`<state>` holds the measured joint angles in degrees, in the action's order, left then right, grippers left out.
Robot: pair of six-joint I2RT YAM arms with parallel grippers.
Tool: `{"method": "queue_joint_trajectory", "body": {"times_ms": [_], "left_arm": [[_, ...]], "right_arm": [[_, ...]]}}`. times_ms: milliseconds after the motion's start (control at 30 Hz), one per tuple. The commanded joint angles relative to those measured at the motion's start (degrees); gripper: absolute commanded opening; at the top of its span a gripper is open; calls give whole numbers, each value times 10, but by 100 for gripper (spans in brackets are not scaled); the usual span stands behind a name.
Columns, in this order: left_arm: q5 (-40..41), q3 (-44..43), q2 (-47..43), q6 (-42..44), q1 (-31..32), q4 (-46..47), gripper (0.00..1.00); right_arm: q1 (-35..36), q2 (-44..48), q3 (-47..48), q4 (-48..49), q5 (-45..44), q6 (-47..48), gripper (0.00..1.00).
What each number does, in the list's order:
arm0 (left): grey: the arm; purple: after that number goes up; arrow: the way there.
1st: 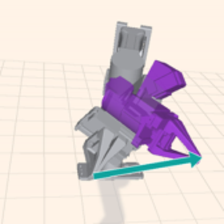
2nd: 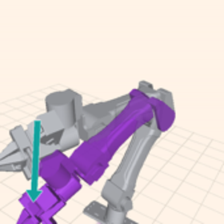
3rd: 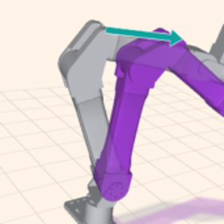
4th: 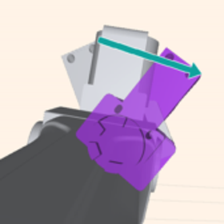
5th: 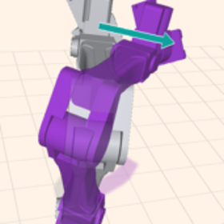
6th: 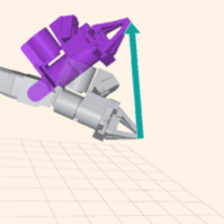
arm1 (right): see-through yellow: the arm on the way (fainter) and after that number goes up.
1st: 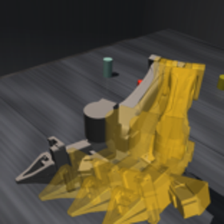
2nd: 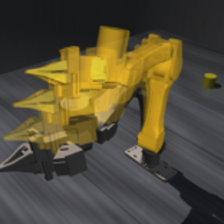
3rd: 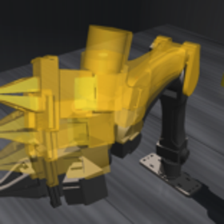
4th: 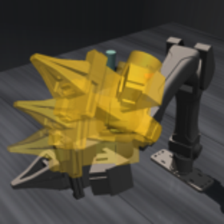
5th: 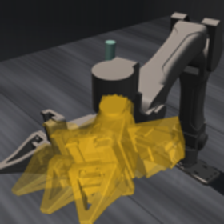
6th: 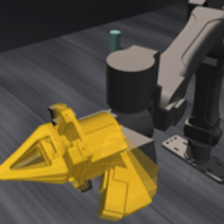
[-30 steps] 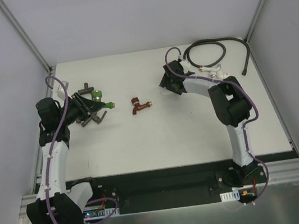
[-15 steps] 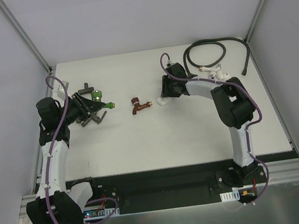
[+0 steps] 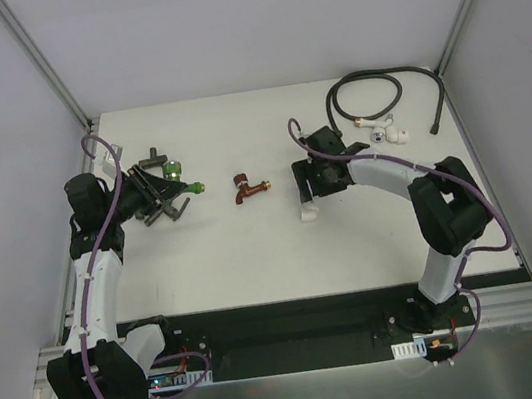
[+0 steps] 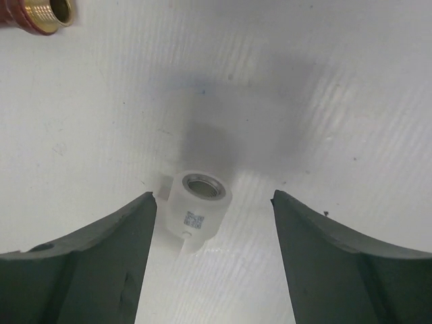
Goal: Install the water faucets
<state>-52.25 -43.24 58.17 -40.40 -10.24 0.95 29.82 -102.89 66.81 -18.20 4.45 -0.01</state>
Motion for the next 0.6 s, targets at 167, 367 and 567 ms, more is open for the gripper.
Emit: {"method": "queue_joint_trajectory", "body": {"times_ms": [167, 367, 567], "left_arm": [[-17, -21, 3, 13, -5, 17, 0], [-16, -21, 4, 12, -5, 17, 0], [-18, -21, 4, 12, -5, 17, 0]], "right_arm": [[52, 67, 36, -60, -148, -66, 83], [67, 57, 6, -57, -159, -103, 83], [70, 64, -26, -58, -162, -97, 83]]}}
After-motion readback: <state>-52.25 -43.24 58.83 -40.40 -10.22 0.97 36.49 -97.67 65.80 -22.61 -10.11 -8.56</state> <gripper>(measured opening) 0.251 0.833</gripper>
